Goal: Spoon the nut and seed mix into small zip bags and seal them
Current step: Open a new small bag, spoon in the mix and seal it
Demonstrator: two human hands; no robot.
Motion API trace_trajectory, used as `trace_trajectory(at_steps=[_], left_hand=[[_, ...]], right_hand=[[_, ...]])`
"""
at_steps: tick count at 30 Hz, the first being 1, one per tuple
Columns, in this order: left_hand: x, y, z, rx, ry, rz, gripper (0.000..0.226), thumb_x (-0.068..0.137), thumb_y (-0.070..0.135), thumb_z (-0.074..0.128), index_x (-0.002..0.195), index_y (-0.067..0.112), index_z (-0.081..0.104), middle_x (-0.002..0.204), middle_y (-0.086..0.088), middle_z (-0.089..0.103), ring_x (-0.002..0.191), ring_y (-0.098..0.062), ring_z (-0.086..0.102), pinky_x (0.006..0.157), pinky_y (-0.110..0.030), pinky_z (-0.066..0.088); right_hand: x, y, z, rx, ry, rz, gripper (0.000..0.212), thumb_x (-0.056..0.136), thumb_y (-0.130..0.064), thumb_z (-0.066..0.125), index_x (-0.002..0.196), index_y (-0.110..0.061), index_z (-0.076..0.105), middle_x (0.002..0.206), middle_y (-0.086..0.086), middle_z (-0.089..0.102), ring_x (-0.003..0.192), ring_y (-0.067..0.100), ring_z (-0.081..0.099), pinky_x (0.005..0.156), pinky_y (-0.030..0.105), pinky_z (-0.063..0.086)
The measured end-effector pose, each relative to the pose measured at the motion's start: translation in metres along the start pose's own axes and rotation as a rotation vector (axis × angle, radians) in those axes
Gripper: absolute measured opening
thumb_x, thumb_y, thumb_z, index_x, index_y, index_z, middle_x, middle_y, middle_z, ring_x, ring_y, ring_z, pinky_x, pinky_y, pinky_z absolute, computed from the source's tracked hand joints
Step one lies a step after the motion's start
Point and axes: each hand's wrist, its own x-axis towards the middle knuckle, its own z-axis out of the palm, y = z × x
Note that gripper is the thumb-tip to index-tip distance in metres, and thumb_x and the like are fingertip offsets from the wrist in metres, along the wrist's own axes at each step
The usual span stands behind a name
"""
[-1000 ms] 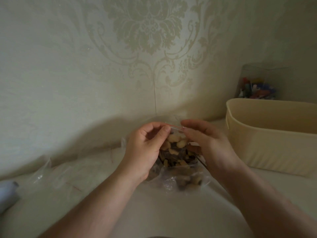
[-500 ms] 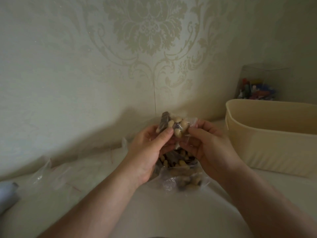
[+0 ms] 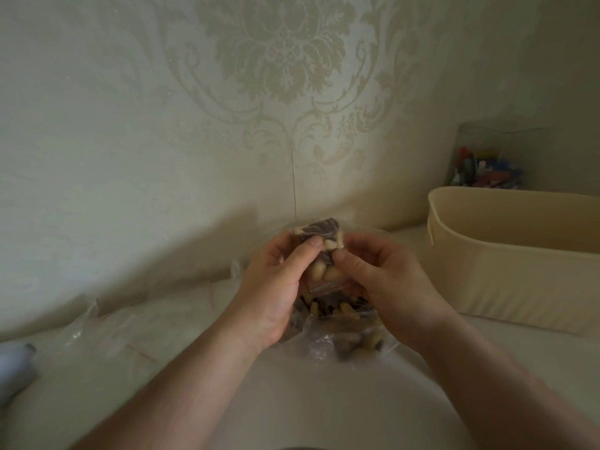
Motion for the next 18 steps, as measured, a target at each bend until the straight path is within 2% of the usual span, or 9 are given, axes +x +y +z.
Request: trace_trajectory(at_steps=[2,5,8,11,15,18], left_hand=[[-0.0013,-0.0012,0.0007,-0.026,-0.021,-0.018,0.03,0.094,0.024,0.067,0.113,0.003,0.076,0.111,-0.027,0.075,0.097,-0.034,0.073,0.096,-0.054,0.059],[-0.0019,-0.0044,0.0003,-0.01,-0.036,-0.023,0.027,0.094,0.025,0.067,0.108,0.006,0.078,0.11,-0.024,0.077,0.098,-0.032,0.075,0.091,-0.045,0.061],[-0.0006,-0.0066,0.0004,0.006,0.002,-0.021,0.031,0.084,0.024,0.074,0.106,0.002,0.074,0.109,-0.023,0.076,0.102,-0.037,0.074,0.094,-0.05,0.061],[0.0009,-0.0079,-0.0002,0.051,0.024,-0.009,0.022,0.08,0.029,0.077,0.092,0.011,0.077,0.101,-0.02,0.077,0.093,-0.034,0.074,0.09,-0.052,0.061],[-0.0004,-0.0054,0.0005,0.01,-0.049,-0.047,0.024,0.091,0.032,0.067,0.093,0.013,0.083,0.097,-0.018,0.079,0.086,-0.028,0.077,0.076,-0.038,0.064],[0.001,-0.0062,0.0007,0.009,0.009,-0.037,0.024,0.083,0.027,0.074,0.099,0.01,0.078,0.104,-0.02,0.078,0.096,-0.032,0.075,0.079,-0.04,0.064]], right_hand=[[0.0003,0.001,0.0002,0.007,0.002,0.005,0.021,0.099,-0.003,0.064,0.117,-0.009,0.074,0.104,0.016,0.079,0.095,0.034,0.077,0.084,0.044,0.059],[-0.0017,-0.001,0.0004,0.031,-0.023,-0.005,0.021,0.099,-0.002,0.063,0.115,-0.008,0.074,0.106,0.018,0.078,0.097,0.037,0.076,0.084,0.048,0.062],[-0.0025,-0.0023,0.0002,0.009,0.01,-0.04,0.019,0.096,-0.012,0.07,0.113,-0.006,0.074,0.104,0.018,0.077,0.093,0.034,0.077,0.076,0.041,0.063],[-0.0002,0.0003,0.0001,-0.03,0.078,-0.044,0.026,0.087,-0.026,0.076,0.107,-0.009,0.076,0.097,0.018,0.078,0.085,0.035,0.076,0.075,0.047,0.064],[0.003,0.0005,-0.0002,0.082,0.098,0.036,0.017,0.102,-0.015,0.063,0.109,-0.004,0.074,0.098,0.025,0.076,0.08,0.036,0.072,0.065,0.04,0.062],[0.0012,-0.0011,-0.0002,0.126,0.027,0.049,0.019,0.103,-0.014,0.06,0.112,-0.005,0.075,0.104,0.027,0.075,0.088,0.041,0.075,0.069,0.045,0.063]])
